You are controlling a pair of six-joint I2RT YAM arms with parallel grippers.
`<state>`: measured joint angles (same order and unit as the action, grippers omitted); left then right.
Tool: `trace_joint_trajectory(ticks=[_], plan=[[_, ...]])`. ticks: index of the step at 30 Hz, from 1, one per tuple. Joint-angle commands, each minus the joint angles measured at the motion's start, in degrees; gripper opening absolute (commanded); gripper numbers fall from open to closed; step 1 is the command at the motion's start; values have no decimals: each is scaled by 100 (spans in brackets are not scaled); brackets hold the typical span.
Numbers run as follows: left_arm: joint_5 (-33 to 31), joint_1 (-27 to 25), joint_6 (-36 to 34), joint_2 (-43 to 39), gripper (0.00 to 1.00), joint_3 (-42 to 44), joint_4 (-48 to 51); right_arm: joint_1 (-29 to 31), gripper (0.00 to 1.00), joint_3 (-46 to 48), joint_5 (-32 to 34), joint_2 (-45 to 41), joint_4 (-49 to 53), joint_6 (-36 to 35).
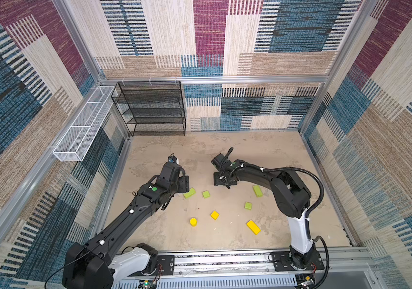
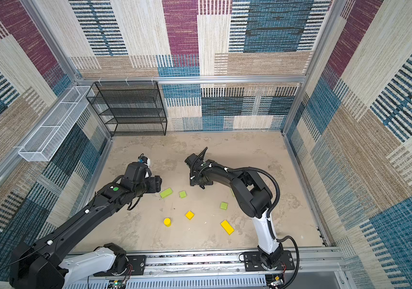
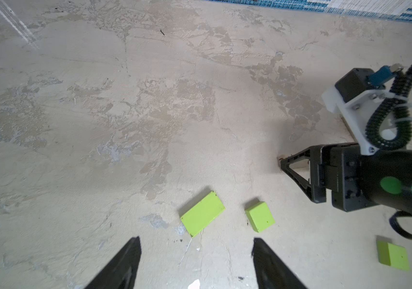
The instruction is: Build the wood block tower
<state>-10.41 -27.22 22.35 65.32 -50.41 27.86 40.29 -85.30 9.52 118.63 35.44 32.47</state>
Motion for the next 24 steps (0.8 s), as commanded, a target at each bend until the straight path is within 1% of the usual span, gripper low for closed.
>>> trace_joint_trajectory(ticks=[1, 3, 12, 24], plan=[[-100, -2, -54, 7, 75, -39, 0, -70, 62, -122, 53, 41, -70, 15], [-102, -2, -72, 8, 75, -56, -6, -150, 62, -128, -11, 41, -142, 5], [-147, -2, -99, 75, 75, -92, 10, -353, 63, -309, 98, 155, -201, -70], [-216, -2, -89, 60, 75, -93, 91, -426, 66, -940, 168, 595, -126, -250]])
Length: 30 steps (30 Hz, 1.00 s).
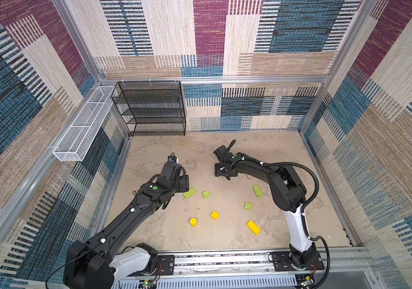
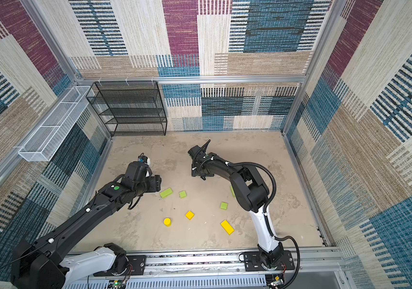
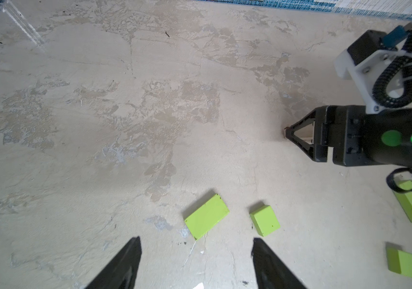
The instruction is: Build the wood block tower
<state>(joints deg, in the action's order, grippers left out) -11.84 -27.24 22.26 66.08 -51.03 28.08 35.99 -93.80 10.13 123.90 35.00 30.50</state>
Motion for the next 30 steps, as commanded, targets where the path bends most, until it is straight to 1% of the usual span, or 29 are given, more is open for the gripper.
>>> trace_joint_trajectory(ticks=[1, 7, 14, 18, 22, 30], plan=[[-75, 0, -82, -18, 75, -36, 75, 4, 66, -127, 119, 94, -65, -61], [-66, 0, -73, -17, 75, -33, 75, 4, 75, -230, 114, 184, -4, -66], [-47, 2, -78, -23, 75, -39, 102, 5, 77, -141, 93, 194, -53, 70], [-22, 4, -82, -8, 75, -48, 98, 4, 80, -121, 77, 196, -96, 101], [-16, 0, -82, -8, 75, -57, 108, 5, 81, -108, 68, 178, -116, 107], [4, 1, -90, 1, 75, -70, 110, 0, 94, -71, 37, 43, -178, 108]])
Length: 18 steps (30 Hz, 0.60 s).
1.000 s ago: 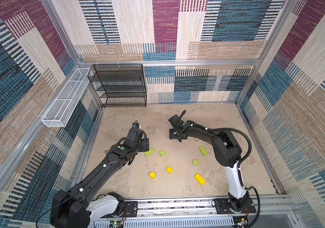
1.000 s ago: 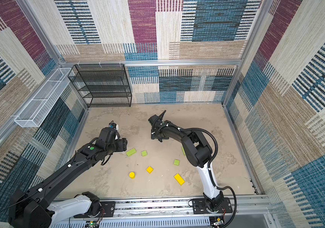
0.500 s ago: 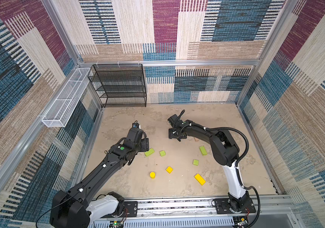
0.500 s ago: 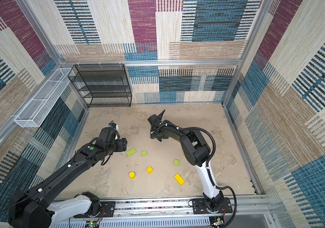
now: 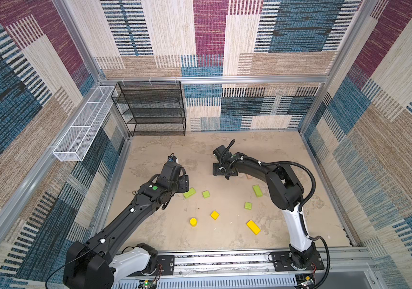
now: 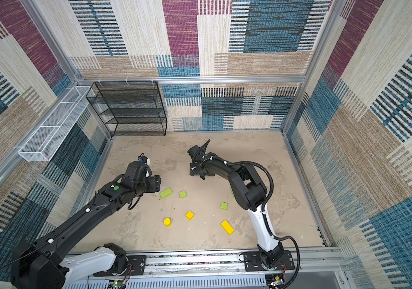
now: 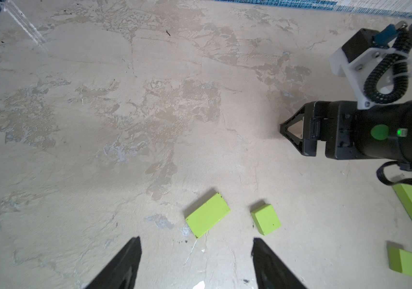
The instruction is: Build the wood block tower
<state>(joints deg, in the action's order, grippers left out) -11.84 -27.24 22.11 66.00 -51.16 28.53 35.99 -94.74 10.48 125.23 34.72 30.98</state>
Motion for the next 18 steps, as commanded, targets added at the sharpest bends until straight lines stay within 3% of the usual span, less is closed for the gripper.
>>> trace_joint_trajectory(ticks=[1, 11, 18], plan=[[6, 1, -75, 9, 75, -59, 65, 5, 95, 33, -15, -121, -171, 49], [14, 0, -129, 40, 75, -154, 89, -12, 97, 195, 135, -693, -157, -101], [77, 1, -154, 36, 74, -237, 161, -410, 97, 1186, 15, -1828, -659, -433]])
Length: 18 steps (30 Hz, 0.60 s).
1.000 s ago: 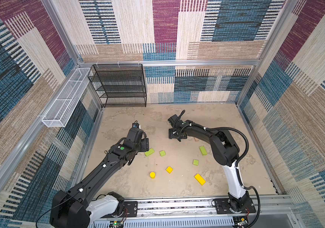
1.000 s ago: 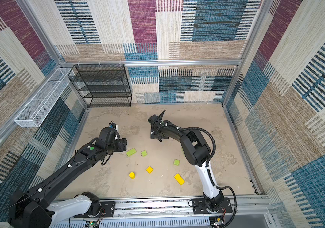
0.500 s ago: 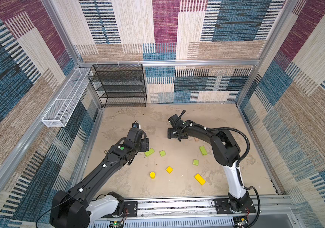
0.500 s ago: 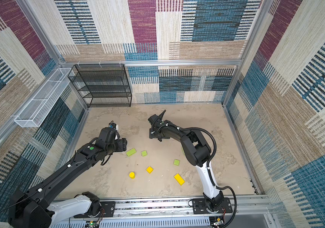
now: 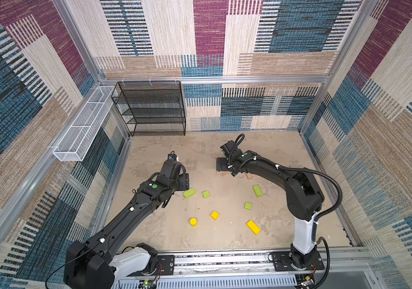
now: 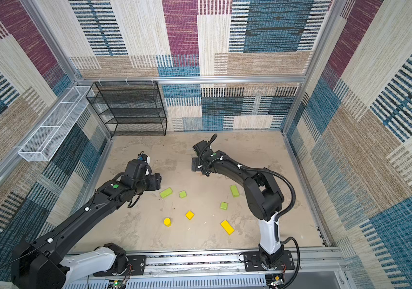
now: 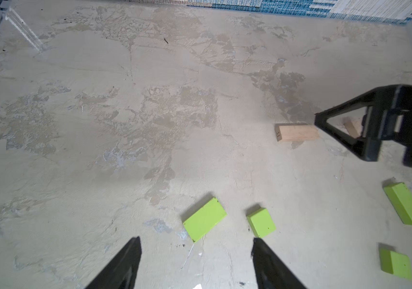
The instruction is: Build the wood block tower
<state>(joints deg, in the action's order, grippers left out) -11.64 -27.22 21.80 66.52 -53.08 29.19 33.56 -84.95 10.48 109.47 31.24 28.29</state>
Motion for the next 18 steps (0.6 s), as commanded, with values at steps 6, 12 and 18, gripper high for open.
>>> trace_joint_trajectory(ticks=[6, 12, 18], plan=[[90, -2, -116, 94, 72, -110, 109, -625, 95, 1163, -180, -969, -647, -402], [145, -1, -41, 163, 72, -159, 146, -1036, 93, 2240, -589, -1513, -1220, -282], [179, -2, 3, 219, 71, -187, 166, -1366, 92, 2722, -948, -1390, -1703, -342]])
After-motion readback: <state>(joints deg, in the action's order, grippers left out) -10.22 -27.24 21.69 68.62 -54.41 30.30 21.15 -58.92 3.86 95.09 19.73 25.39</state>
